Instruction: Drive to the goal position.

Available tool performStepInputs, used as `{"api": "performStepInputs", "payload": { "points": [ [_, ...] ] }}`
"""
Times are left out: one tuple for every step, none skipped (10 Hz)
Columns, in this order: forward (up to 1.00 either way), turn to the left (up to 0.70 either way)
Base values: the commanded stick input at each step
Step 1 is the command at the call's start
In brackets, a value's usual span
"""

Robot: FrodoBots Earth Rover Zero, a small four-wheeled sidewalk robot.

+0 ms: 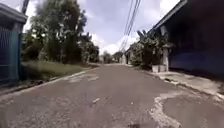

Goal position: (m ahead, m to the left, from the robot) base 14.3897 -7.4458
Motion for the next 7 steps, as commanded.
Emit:
{"api": "performStepInputs", "payload": {
  "points": [
    [0.7,0.0],
    [0.7,0.0],
    [0.7,0.0],
    [0.7,0.0],
    [0.7,0.0],
    [0.7,0.0],
    [0.7,0.0]
  ]
}}
